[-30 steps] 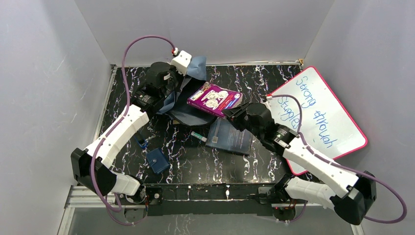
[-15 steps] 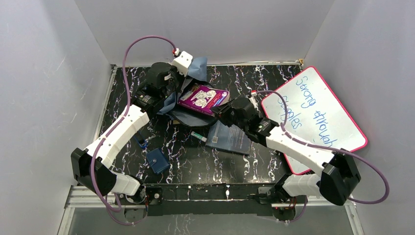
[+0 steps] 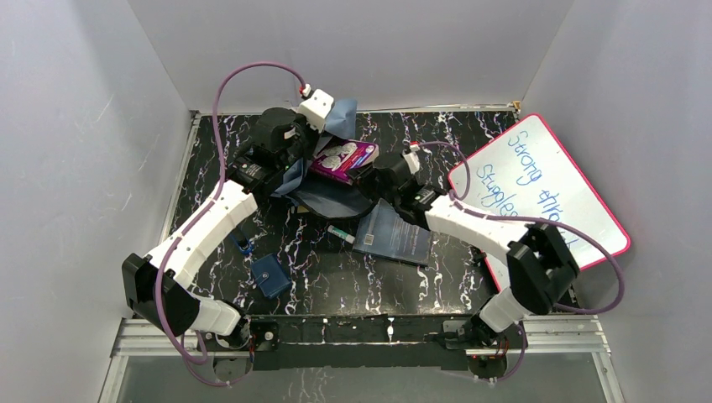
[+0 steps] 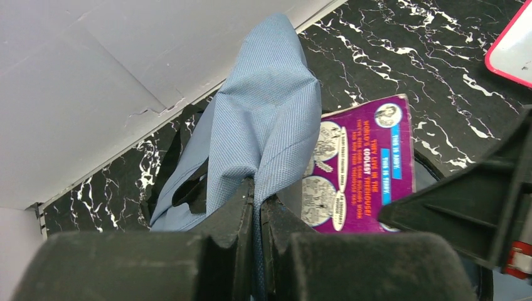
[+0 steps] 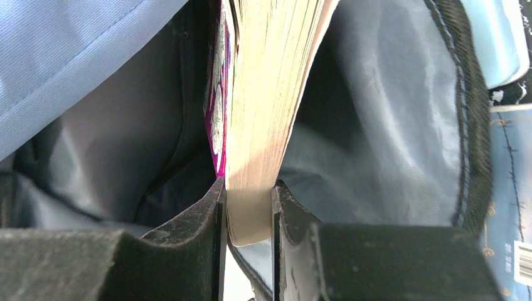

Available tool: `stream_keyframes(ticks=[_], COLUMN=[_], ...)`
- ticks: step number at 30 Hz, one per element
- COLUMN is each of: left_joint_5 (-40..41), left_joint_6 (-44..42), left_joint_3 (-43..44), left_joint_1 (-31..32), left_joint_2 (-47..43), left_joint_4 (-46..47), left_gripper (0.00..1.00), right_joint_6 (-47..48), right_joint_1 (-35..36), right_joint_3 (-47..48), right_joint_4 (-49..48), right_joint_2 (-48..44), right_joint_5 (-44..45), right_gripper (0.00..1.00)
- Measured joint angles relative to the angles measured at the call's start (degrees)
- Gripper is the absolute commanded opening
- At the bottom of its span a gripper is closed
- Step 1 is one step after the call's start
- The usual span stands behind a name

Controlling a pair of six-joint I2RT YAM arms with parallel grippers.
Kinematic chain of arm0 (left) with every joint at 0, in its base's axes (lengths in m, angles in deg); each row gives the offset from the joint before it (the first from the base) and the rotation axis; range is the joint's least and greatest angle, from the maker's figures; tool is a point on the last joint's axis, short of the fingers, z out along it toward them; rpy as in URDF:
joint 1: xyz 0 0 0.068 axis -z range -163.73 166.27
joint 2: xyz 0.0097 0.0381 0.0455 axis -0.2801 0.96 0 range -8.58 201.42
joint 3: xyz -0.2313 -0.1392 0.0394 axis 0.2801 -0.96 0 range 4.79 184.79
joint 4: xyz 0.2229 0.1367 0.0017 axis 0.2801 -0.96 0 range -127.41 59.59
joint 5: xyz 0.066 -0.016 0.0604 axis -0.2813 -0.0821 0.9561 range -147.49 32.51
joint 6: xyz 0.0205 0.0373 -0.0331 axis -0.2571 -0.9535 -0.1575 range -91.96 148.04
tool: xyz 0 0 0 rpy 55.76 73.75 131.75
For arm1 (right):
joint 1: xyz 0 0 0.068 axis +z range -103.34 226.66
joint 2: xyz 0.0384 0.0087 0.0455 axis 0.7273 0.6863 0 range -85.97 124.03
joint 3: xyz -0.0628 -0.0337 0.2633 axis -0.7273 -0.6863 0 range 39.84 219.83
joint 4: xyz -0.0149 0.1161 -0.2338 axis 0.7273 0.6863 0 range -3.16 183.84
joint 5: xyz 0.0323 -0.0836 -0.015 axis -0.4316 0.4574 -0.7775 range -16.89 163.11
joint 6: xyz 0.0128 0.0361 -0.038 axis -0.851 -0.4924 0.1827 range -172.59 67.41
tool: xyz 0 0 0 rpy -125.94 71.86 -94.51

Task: Pack the student bag
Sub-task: Place the book in the student bag.

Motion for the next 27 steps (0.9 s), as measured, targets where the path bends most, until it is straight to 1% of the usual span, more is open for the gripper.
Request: stream_keyframes(ticks=[13, 27], left_joint_5=[-0.1, -0.1], left_joint_6=[-0.2, -0.2], left_joint_3=[0.5, 0.7], left_joint_1=[0.6, 1.5], left_joint_2=[0.0, 0.2], left_joint_4=[-0.2, -0.5], left_gripper=[0.00, 0.00], right_joint_6=[0.7, 0.7], right_joint_1=[0.0, 0.0], right_joint_3=[11.8, 19.7], right_joint_4=[-0.9, -0.9], right_joint_2=[14.0, 25.3], right_joint_5=[-0.3, -0.8], right_gripper=[0.00, 0.00])
